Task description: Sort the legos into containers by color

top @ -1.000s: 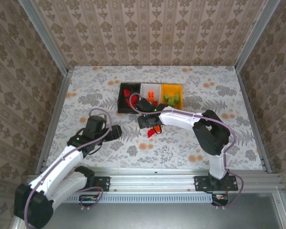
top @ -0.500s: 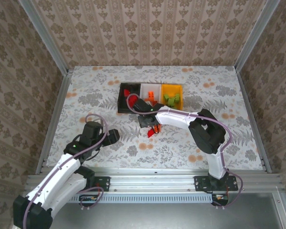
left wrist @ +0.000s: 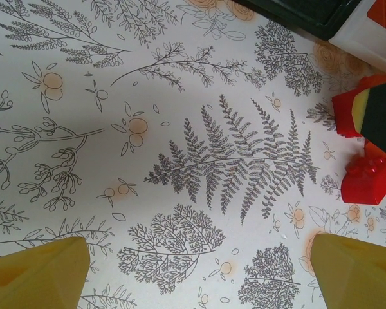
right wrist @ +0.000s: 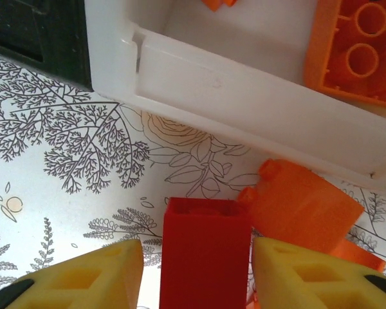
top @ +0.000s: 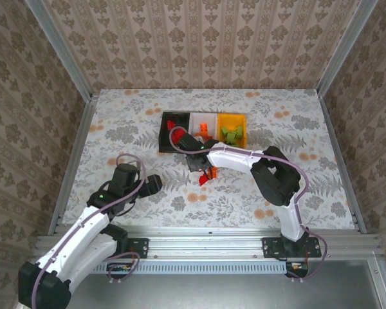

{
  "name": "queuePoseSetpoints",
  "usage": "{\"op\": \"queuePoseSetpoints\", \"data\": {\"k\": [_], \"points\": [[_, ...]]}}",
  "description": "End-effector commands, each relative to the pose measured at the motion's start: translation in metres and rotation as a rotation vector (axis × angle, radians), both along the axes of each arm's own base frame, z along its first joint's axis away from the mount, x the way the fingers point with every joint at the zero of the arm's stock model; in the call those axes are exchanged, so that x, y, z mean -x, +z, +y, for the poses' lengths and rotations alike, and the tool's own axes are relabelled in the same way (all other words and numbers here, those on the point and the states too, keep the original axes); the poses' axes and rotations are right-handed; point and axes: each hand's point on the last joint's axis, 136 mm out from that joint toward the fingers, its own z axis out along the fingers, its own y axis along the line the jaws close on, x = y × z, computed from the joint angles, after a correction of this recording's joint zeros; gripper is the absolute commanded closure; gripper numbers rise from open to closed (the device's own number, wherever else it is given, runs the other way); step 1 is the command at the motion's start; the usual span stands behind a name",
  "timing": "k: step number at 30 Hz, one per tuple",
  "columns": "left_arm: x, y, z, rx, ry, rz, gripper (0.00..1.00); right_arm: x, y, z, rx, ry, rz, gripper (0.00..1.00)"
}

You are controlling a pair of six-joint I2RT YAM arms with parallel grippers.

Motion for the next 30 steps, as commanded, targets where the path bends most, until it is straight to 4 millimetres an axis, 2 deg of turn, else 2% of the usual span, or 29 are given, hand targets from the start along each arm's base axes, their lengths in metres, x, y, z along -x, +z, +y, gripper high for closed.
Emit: {"op": "queuePoseSetpoints", "data": {"k": [1,9,11,14,18,20,23,30], "points": [[0.006,-0.005,0.003,0.006,0.016,0.025,0.09,0.0,-0.005,0.005,-0.006,0.012,0.02,0.55],[0.007,-0.006,0.004,0.007,0.015,0.023,0.09,0.003,-0.01,0.007,-0.005,0.018,0.036,0.56],[0.007,-0.006,0.004,0.008,0.015,0.023,0.09,0.003,-0.008,0.01,-0.008,0.023,0.033,0.59],[0.007,-0.005,0.004,0.004,0.015,0.024,0.09,0.003,0.015,0.016,-0.025,0.034,-0.024,0.63],[0.007,-0.007,-0.001,0.039,0.005,0.028,0.08,-0.003,0.065,0.027,-0.103,0.06,-0.097,0.63],[0.005,-0.013,0.001,0.067,0.04,0.054,0.06,-0.01,0.089,0.033,-0.126,0.077,-0.137,0.63],[0.005,-0.022,0.002,0.084,0.06,0.099,0.06,-0.029,0.105,0.047,-0.132,0.105,-0.174,0.63],[0.01,-0.026,0.007,0.101,0.097,0.144,0.06,-0.09,0.094,0.081,-0.121,0.131,-0.194,0.63]]}}
